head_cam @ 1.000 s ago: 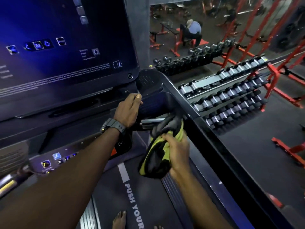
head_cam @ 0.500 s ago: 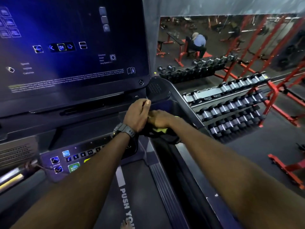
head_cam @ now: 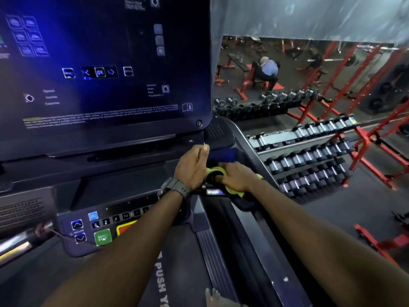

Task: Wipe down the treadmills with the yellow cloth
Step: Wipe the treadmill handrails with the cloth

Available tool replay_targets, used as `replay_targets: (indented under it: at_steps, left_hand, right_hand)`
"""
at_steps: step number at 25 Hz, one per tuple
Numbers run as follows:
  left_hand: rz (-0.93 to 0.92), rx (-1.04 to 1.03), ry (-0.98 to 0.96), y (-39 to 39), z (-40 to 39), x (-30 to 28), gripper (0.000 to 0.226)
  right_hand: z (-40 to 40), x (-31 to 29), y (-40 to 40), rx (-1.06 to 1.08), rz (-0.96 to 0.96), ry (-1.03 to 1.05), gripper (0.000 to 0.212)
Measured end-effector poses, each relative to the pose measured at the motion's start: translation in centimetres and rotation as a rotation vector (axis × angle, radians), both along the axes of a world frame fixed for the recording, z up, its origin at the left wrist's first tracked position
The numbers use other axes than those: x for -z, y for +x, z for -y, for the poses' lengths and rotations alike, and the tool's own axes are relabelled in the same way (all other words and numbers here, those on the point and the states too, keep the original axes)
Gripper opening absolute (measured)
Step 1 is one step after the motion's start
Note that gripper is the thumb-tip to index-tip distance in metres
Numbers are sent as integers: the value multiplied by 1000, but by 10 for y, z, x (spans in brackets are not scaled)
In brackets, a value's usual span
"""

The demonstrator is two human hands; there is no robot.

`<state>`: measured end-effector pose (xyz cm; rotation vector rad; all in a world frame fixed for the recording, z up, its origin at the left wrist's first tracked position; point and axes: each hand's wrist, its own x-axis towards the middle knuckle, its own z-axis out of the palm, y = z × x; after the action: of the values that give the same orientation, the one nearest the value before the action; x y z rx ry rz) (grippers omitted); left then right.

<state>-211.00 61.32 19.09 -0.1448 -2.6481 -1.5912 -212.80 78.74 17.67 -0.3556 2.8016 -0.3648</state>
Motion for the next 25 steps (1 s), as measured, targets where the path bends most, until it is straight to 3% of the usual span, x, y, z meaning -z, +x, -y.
replay_targets:
  at_steps: [2,4,6,7,9,12,14,17,19,21,22,25]
  left_hand:
    - [82,-62,18,-4,-4,-4,43]
    - [120,-118,59,-13,-18,-9,43]
    - [22,-206,77,-21,-34,-12,45]
    - [-82,-266,70,-25,-39,-10,47]
    - [-228,-400,17,-31,-46,-1,44]
    - [-190,-468,25,-35,-52,14,46]
    - [-219,-437,48,-34,-58,21,48]
    - [-220,-443,-17,-37,-59,28,43]
    - [-237,-436,-61,-37,-58,28,39]
    - [-258,-429,-81,-36,-56,32,39]
    - [-255,-417,-94,-36,-57,32,44]
    - [-203,-383,-165,-40,-59,37,56]
  right_hand:
    - [-16,-2,7,-106,-118,137,46]
    - [-21,-9,-8,-365,-312,216,44]
    - [-17,-19,-40,-511,-543,200,42]
    - [-15,-21,-53,-598,-577,184,38]
    - [-26,3,-72,-981,-576,237,26]
    - [-72,8,-95,-1381,-493,264,29]
    - [-67,-9,-118,-1367,-521,310,21]
    - [-22,2,-121,-1091,-429,335,27]
    - [-28,21,-109,-1180,-472,265,17]
    - [-62,7,-119,-1374,-414,238,26]
    - [-70,-2,-132,-1373,-408,206,33]
    - [-51,-9,-132,-903,-495,64,36]
